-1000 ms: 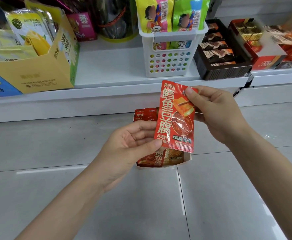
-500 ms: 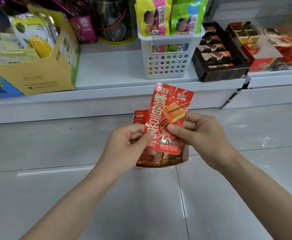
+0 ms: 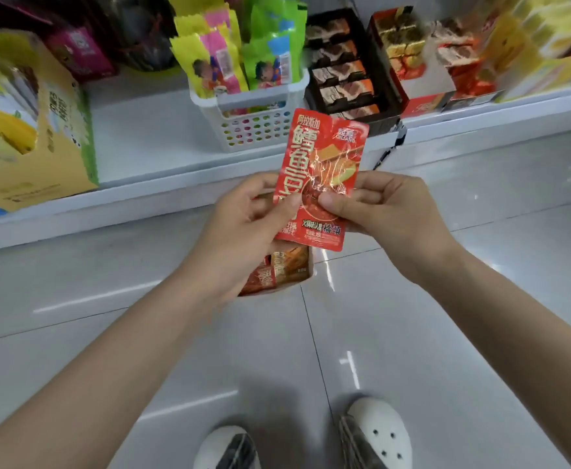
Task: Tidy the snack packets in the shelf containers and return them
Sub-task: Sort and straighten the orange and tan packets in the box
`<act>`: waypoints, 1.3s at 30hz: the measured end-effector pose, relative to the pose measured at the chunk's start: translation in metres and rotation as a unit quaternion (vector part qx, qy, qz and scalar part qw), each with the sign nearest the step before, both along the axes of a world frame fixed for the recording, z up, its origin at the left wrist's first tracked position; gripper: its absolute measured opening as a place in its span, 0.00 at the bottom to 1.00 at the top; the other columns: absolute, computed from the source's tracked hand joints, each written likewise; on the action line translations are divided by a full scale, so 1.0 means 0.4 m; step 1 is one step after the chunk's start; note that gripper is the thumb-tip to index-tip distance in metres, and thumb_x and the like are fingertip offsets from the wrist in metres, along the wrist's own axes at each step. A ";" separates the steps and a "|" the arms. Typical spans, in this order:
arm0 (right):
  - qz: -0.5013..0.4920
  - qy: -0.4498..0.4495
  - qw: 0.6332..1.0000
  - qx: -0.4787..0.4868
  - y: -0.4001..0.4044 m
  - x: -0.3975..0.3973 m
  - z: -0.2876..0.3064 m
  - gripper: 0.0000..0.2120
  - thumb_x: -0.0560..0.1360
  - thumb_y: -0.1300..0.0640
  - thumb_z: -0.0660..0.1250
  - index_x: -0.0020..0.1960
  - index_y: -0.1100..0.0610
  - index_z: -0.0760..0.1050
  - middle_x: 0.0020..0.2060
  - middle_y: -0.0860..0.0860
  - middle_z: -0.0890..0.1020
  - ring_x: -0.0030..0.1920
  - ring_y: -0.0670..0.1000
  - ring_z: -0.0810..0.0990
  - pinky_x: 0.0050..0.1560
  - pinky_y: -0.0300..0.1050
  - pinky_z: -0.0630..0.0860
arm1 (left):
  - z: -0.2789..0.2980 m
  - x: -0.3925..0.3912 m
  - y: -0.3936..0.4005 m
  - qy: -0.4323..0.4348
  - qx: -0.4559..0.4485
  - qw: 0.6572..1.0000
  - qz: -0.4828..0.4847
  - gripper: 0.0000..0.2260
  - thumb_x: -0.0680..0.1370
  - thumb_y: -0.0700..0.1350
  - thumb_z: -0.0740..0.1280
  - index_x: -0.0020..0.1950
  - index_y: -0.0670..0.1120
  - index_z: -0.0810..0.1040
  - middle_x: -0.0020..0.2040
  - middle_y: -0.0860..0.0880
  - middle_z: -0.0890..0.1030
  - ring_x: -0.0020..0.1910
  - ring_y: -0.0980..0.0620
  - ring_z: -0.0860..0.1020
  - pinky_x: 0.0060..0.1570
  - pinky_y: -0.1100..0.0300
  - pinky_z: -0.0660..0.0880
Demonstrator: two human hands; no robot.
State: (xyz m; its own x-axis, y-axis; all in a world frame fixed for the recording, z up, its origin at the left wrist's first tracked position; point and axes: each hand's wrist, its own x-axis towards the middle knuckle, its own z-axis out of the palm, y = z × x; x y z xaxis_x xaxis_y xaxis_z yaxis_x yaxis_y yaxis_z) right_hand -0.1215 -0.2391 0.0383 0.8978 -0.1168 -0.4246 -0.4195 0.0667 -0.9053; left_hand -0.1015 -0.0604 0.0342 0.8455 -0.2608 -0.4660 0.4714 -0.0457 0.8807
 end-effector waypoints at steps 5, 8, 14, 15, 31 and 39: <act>-0.125 0.044 0.991 0.031 -0.055 -0.076 0.330 0.17 0.69 0.49 0.74 0.53 0.59 0.82 0.43 0.55 0.87 0.45 0.52 0.87 0.42 0.40 0.82 | 0.334 -0.026 -0.114 0.021 0.050 0.998 -0.019 0.02 0.81 0.42 0.67 0.52 0.46 0.78 0.46 0.48 0.87 0.47 0.47 0.86 0.54 0.44 0.81; -0.161 0.073 0.982 0.062 -0.103 -0.171 0.582 0.19 0.74 0.45 0.67 0.55 0.58 0.81 0.47 0.54 0.87 0.47 0.53 0.87 0.47 0.43 0.83 | 0.593 -0.078 -0.173 0.039 0.051 0.997 -0.030 0.04 0.81 0.39 0.66 0.51 0.48 0.78 0.45 0.49 0.87 0.46 0.46 0.85 0.48 0.49 0.82; -0.184 0.107 0.976 -0.037 -0.175 -0.451 1.052 0.07 0.79 0.63 0.67 0.52 0.55 0.82 0.44 0.50 0.87 0.42 0.50 0.86 0.44 0.39 0.82 | 1.074 -0.174 -0.236 0.038 0.046 0.994 -0.093 0.06 0.82 0.39 0.63 0.52 0.50 0.76 0.45 0.52 0.86 0.45 0.54 0.84 0.44 0.61 0.78; -0.160 0.110 0.979 -0.064 -0.175 -0.504 1.110 0.08 0.78 0.64 0.67 0.51 0.53 0.82 0.43 0.48 0.87 0.42 0.49 0.86 0.45 0.39 0.82 | 1.140 -0.200 -0.240 0.030 0.047 0.993 -0.108 0.07 0.82 0.38 0.64 0.51 0.50 0.76 0.43 0.53 0.86 0.44 0.55 0.84 0.42 0.62 0.78; -0.493 0.196 0.837 -0.132 0.296 -1.432 1.494 0.06 0.75 0.57 0.73 0.46 0.45 0.83 0.39 0.40 0.85 0.41 0.42 0.84 0.46 0.39 0.80 | 1.647 -0.890 -0.289 -0.058 -0.012 0.814 -0.578 0.06 0.80 0.39 0.68 0.55 0.47 0.78 0.45 0.47 0.87 0.45 0.48 0.86 0.45 0.61 0.81; -0.647 0.233 0.713 -0.136 0.450 -2.021 1.520 0.06 0.75 0.53 0.73 0.43 0.43 0.79 0.38 0.40 0.84 0.41 0.39 0.83 0.49 0.41 0.80 | 1.679 -1.531 -0.312 -0.015 -0.029 0.695 -0.719 0.11 0.75 0.46 0.68 0.57 0.49 0.79 0.48 0.46 0.87 0.48 0.48 0.85 0.46 0.61 0.79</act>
